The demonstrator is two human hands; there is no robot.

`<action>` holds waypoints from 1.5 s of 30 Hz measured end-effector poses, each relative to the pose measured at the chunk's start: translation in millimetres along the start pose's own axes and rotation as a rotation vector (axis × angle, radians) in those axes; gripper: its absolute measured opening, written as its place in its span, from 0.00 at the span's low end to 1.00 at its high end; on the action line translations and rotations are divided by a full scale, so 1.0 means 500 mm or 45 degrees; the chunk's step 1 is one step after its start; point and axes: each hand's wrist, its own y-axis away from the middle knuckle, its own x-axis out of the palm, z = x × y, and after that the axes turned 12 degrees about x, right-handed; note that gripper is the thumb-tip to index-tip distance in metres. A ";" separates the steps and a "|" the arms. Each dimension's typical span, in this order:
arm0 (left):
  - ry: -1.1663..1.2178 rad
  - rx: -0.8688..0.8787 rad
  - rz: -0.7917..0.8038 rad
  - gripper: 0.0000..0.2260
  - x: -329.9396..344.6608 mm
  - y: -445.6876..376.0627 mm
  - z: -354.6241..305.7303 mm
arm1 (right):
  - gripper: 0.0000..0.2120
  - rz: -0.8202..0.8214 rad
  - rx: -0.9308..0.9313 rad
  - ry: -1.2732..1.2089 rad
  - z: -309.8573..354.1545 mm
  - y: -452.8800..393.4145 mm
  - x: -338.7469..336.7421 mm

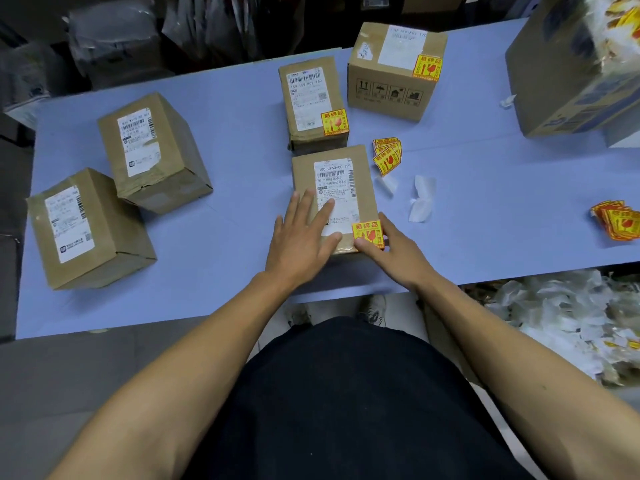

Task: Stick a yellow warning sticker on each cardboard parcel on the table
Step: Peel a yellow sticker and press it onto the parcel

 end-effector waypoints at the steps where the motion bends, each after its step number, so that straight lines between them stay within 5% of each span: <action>1: 0.110 -0.027 -0.075 0.29 0.001 -0.001 0.002 | 0.38 0.011 0.032 -0.025 -0.003 -0.005 -0.009; 7: 1.115 -0.701 -0.350 0.36 0.003 -0.041 0.012 | 0.37 -0.022 0.252 -0.447 0.032 -0.067 -0.024; 11: 1.443 -0.778 -0.391 0.26 0.011 -0.072 0.019 | 0.31 0.082 0.256 -0.407 0.070 -0.088 -0.013; 14: 1.475 -0.733 -0.396 0.19 0.015 -0.073 0.019 | 0.22 0.040 0.218 -0.303 0.078 -0.085 0.006; 28: 1.366 -0.807 -0.660 0.18 -0.081 0.062 0.193 | 0.19 0.001 -0.032 -0.017 0.242 -0.089 0.206; 45: 1.429 -0.818 -0.644 0.31 -0.223 -0.199 0.404 | 0.23 -0.230 -0.056 -0.106 0.496 -0.332 0.206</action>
